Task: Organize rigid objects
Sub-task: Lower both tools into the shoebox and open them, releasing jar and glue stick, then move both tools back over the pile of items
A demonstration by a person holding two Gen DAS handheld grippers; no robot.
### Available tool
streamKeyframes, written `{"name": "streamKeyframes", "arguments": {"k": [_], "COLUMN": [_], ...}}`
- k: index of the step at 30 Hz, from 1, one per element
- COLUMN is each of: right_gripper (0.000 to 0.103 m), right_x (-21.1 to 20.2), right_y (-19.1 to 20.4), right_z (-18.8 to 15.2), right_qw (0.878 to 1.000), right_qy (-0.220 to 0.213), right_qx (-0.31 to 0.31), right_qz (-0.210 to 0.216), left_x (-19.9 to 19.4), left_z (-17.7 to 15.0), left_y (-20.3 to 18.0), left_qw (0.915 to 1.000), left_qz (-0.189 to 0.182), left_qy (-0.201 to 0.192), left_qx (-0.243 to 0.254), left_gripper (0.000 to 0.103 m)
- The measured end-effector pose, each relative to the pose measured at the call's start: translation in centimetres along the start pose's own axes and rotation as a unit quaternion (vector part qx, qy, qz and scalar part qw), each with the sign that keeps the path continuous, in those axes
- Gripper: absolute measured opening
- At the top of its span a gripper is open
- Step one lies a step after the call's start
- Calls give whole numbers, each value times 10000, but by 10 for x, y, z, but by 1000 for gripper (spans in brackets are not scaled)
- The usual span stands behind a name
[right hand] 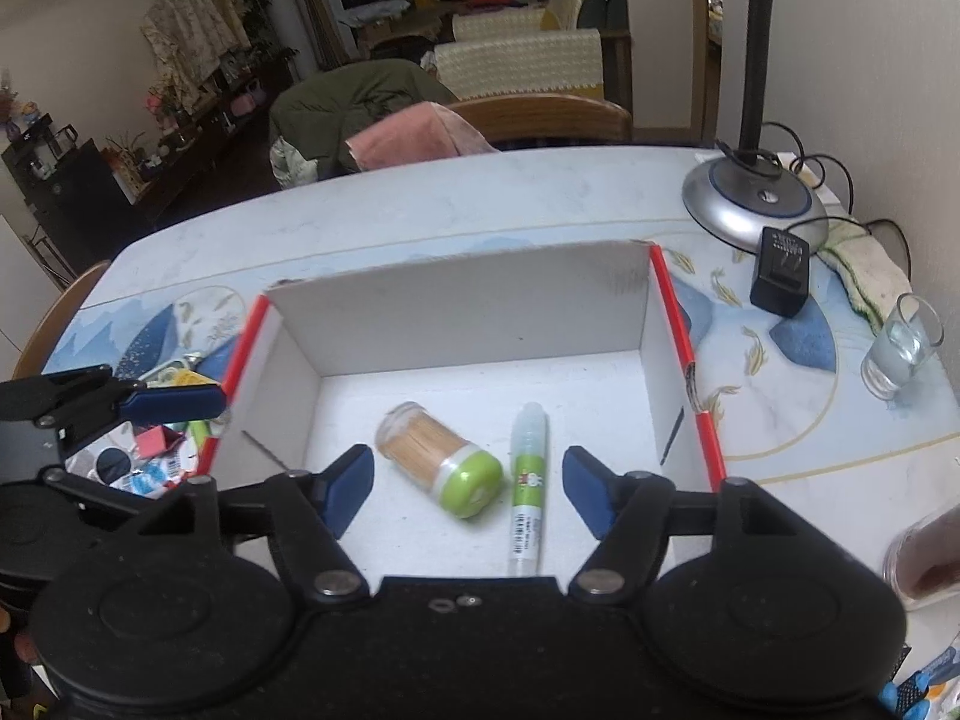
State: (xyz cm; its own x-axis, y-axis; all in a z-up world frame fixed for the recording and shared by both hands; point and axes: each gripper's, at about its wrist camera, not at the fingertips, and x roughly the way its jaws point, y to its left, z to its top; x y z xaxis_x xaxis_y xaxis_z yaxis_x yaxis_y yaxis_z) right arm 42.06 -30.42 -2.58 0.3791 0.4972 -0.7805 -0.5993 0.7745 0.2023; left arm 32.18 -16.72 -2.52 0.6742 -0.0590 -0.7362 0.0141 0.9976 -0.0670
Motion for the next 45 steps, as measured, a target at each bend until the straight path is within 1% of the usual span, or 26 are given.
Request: {"name": "streamKeyframes", "arguments": {"k": [2, 6, 11, 16, 20, 21, 22, 23, 24, 27, 29, 31, 35, 38, 41, 45], "right_gripper": [72, 79, 86, 93, 95, 96, 96, 97, 97, 97, 97, 97, 97, 97, 97, 97], "right_x": [-5, -16, -31, -44, -47, -47, -46, -45, -45, -41, -38, -33, -23, -14, -1, 18], "right_y": [6, 21, 44, 67, 91, 98, 104, 110, 116, 137, 149, 162, 186, 204, 222, 242], "right_z": [-2, -8, -18, -28, -40, -44, -47, -50, -54, -62, -66, -69, -77, -84, -90, -99], "right_qw": [10000, 9998, 9986, 9969, 9956, 9954, 9952, 9951, 9948, 9945, 9948, 9949, 9952, 9950, 9947, 9940], "right_qy": [-49, -171, -419, -655, -767, -774, -768, -767, -777, -763, -729, -703, -647, -585, -496, -342], "right_qx": [-32, -61, -204, -277, -381, -405, -421, -429, -433, -427, -407, -388, -386, -429, -494, -665], "right_qz": [30, 121, 233, 330, 369, 403, 432, 460, 494, 581, 590, 612, 622, 690, 752, 793], "left_x": [-11, -30, -53, -74, -88, -91, -94, -97, -101, -109, -115, -120, -123, -123, -120, -111], "left_z": [-4, -15, -32, -53, -71, -76, -81, -86, -90, -103, -111, -120, -135, -148, -159, -174], "left_y": [4, 16, 33, 59, 81, 87, 93, 100, 106, 127, 138, 150, 173, 188, 202, 222], "left_qw": [9999, 9994, 9986, 9973, 9965, 9964, 9963, 9961, 9958, 9947, 9939, 9932, 9935, 9931, 9925, 9910], "left_qz": [27, 44, 98, 197, 321, 343, 360, 361, 328, 278, 351, 427, 460, 503, 582, 765], "left_qy": [-87, -204, -391, -516, -553, -547, -547, -558, -573, -593, -652, -705, -672, -717, -623, -372], "left_qx": [-61, -275, -337, -477, -532, -541, -549, -583, -628, -787, -822, -823, -800, -786, -875, -1031], "left_gripper": [82, 82, 83, 85, 85, 88, 92, 99, 101, 101, 103, 103, 103, 103, 103, 103]}}
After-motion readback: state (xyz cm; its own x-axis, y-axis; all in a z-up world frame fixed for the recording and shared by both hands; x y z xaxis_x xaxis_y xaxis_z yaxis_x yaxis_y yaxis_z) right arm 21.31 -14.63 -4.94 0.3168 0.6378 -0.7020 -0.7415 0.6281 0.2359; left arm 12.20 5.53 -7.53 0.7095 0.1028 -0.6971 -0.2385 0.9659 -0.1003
